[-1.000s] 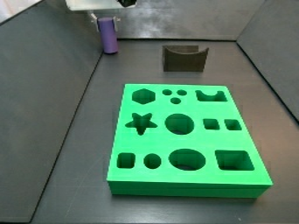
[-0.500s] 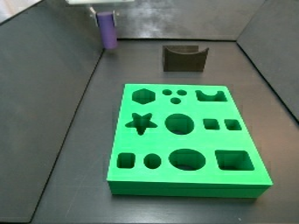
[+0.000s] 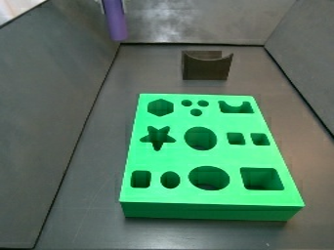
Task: Pick up the round object. Move up. Move to above the board. Insert the round object.
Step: Move to above the board.
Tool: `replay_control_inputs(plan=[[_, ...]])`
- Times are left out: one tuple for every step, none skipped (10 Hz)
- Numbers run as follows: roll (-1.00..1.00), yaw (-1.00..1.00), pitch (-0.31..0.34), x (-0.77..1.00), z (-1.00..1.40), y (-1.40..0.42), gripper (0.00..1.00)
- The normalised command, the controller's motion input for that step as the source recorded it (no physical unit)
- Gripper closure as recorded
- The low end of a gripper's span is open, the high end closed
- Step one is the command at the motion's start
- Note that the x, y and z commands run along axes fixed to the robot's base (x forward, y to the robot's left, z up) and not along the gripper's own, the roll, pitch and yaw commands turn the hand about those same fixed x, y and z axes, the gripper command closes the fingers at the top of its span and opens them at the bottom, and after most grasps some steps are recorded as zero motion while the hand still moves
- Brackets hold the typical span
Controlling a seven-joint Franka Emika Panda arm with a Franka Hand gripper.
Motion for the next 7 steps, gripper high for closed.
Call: replay_control_inputs(plan=[[0.25,0.14,0.047,-0.4,1.0,-0.12,1.0],[0.23,0.11,0.048,-0.37,1.0,-0.11,1.0],[0.15,0.07,0.062,-0.37,1.0,-0.1,1.0],[0.12,0.05,0.062,-0.38,1.0,-0.1,1.0],[0.09,0.04,0.064,-0.42,1.0,-0.08,1.0],[0.07,0.03,0.072,-0.46,1.0,-0.07,1.0],[0.05,0.03,0.084,-0.54,1.0,-0.06,1.0]])
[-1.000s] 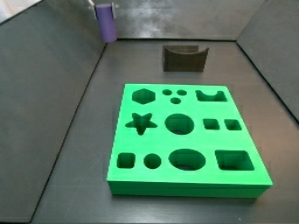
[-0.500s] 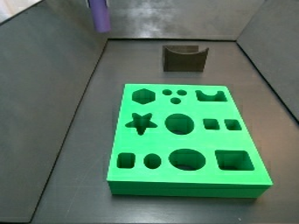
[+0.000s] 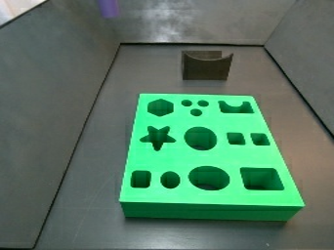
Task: Pick up the round object. Move up. Move to above the board. Insert the round object.
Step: Move to above the board.
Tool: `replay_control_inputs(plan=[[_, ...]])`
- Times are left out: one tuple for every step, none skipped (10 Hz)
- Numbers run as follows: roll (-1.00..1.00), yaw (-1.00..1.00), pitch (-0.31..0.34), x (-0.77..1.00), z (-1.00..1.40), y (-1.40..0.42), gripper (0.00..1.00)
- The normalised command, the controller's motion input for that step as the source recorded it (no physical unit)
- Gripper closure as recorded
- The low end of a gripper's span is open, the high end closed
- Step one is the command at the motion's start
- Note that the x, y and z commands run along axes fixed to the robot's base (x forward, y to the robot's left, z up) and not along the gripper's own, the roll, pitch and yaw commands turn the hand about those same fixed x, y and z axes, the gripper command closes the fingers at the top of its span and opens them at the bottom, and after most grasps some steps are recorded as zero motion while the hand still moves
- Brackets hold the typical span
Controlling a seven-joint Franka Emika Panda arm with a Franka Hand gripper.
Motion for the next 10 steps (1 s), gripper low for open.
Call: replay_control_inputs(plan=[[0.04,0.03,0.085,-0.55,0.93,-0.06,1.0],[0.02,0.03,0.082,-0.55,0.67,-0.04,1.0],[0.01,0.03,0.081,-0.55,0.57,-0.03,1.0],[-0.01,0.03,0.077,-0.55,0.42,-0.02,1.0],[-0.02,0.03,0.075,-0.55,0.22,-0.02,1.0],[-0.03,0.02,0.066,-0.54,0.04,-0.02,1.0],[-0.03,0.03,0.058,-0.53,0.01,-0.01,1.0],[-0.03,0.03,0.055,-0.53,0.01,-0.01,1.0],[-0.03,0.03,0.055,-0.53,0.01,-0.01,1.0],[-0.03,0.03,0.055,-0.53,0.01,-0.01,1.0]])
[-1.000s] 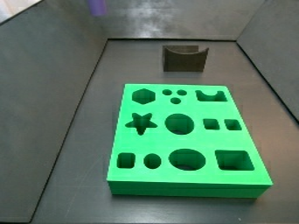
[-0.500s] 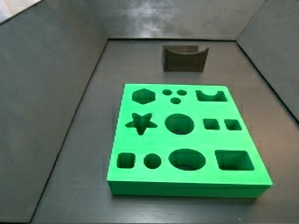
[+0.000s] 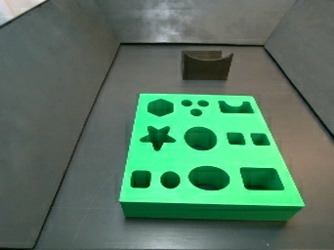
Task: Pick up the round object. Move up. Move to above the board. Insert the round object.
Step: Move to above the board.
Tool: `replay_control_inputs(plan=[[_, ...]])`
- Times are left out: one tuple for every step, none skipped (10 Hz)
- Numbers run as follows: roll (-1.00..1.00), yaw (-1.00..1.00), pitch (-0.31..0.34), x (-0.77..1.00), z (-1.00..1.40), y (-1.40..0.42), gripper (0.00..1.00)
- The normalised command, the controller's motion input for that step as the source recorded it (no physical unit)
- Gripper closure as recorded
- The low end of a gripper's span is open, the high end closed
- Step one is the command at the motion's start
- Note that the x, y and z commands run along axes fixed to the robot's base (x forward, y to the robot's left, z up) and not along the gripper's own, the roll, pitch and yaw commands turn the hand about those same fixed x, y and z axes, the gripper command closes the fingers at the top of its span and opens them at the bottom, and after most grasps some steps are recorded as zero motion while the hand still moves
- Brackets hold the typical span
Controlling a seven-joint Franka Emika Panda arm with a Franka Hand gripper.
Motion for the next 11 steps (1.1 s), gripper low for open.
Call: replay_control_inputs(plan=[[-0.03,0.03,0.055,-0.53,0.01,-0.01,1.0],[-0.03,0.03,0.055,-0.53,0.01,-0.01,1.0],[-0.03,0.03,0.055,-0.53,0.01,-0.01,1.0],[-0.03,0.03,0.055,-0.53,0.01,-0.01,1.0],[-0.03,0.03,0.055,-0.53,0.01,0.0,1.0],[-0.03,0.03,0.055,-0.53,0.01,0.0,1.0],[-0.03,0.03,0.055,-0.53,0.01,0.0,1.0],[-0.03,0.03,0.055,-0.53,0.01,0.0,1.0],[-0.03,0.03,0.055,-0.53,0.01,0.0,1.0],[-0.03,0.03,0.055,-0.53,0.01,0.0,1.0],[-0.03,0.03,0.055,-0.53,0.01,0.0,1.0]])
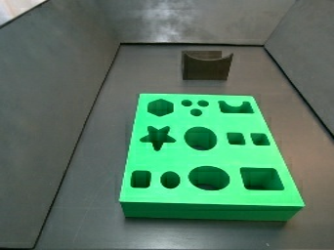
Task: Pick up the round object. Move up. Move to above the board. Insert the round object.
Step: Move to above the board.
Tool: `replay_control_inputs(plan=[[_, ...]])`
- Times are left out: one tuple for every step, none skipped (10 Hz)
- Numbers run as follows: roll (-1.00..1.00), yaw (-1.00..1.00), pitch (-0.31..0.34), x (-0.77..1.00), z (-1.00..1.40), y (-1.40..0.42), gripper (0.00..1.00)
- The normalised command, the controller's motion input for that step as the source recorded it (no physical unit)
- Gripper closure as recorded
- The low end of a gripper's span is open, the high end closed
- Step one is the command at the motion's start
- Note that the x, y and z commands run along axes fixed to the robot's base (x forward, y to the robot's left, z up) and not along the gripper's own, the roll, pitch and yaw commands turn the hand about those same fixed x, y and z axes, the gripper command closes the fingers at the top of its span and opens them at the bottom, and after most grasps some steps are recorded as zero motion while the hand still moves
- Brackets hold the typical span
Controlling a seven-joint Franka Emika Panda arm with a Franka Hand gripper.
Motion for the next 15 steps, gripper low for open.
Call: replay_control_inputs(plan=[[-0.03,0.03,0.055,-0.53,0.01,0.0,1.0],[-0.03,0.03,0.055,-0.53,0.01,0.0,1.0],[-0.03,0.03,0.055,-0.53,0.01,0.0,1.0],[-0.03,0.03,0.055,-0.53,0.01,0.0,1.0],[-0.03,0.03,0.055,-0.53,0.01,0.0,1.0],[-0.03,0.03,0.055,-0.53,0.01,0.0,1.0],[-0.03,0.03,0.055,-0.53,0.01,0.0,1.0],[-0.03,0.03,0.055,-0.53,0.01,0.0,1.0],[-0.03,0.03,0.055,-0.53,0.01,0.0,1.0],[-0.03,0.03,0.055,-0.53,0.01,0.0,1.0],[-0.03,0.03,0.055,-0.53,0.01,0.0,1.0],[-0.03,0.03,0.055,-0.53,0.01,0.0,1.0],[-0.03,0.03,0.055,-0.53,0.01,0.0,1.0],[-0.03,0.03,0.055,-0.53,0.01,0.0,1.0],[-0.03,0.03,0.055,-0.53,0.01,0.0,1.0]])
